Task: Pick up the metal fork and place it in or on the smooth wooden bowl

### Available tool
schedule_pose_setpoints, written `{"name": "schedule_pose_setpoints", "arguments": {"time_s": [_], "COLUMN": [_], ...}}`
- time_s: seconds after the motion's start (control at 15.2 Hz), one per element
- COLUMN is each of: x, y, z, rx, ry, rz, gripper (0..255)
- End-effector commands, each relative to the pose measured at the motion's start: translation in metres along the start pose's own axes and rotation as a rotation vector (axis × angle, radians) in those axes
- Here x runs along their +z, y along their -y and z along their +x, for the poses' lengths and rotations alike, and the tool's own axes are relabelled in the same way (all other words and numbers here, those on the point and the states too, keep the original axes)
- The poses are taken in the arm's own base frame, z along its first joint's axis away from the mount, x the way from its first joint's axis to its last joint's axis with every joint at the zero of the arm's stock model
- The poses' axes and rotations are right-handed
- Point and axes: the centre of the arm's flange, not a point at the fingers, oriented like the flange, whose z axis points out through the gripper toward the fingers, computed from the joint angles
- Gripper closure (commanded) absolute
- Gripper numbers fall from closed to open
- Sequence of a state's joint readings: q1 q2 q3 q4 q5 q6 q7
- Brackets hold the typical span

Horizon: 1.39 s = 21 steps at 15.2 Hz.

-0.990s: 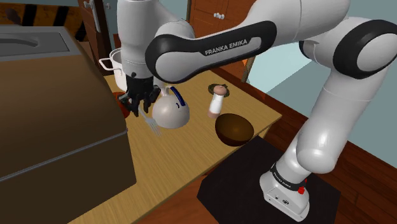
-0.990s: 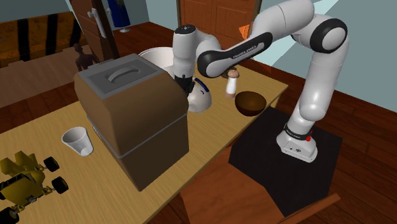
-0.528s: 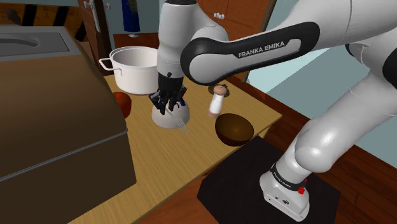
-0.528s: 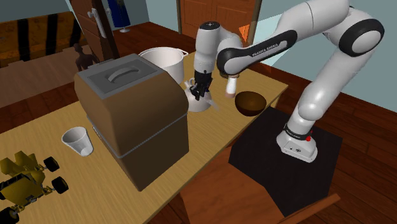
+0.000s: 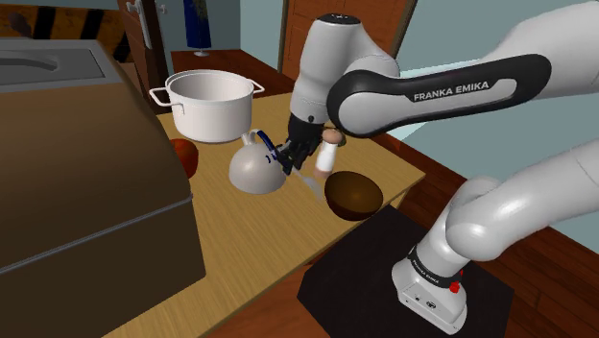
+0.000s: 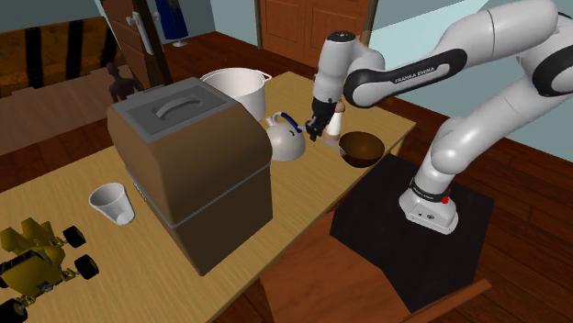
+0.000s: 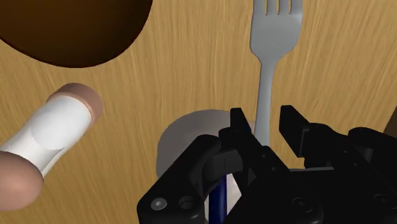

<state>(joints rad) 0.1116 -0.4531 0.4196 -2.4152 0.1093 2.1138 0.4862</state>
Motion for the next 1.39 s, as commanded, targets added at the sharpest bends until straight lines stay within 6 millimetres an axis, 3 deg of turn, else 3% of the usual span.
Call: {"name": "schedule_pose_setpoints", "arguments": {"time_s": [0.0,0.86,1.32], "x": [-0.002,-0.006,0.031], "y": [-0.024,-0.17,-0.169], "z": [-0.012,-0.094,-0.099], "rx": [0.0,0.0,0.0], "ry": [0.0,0.0,0.0], "rz": [0.002,0.002,0.002], "gripper": [255,255,255]}}
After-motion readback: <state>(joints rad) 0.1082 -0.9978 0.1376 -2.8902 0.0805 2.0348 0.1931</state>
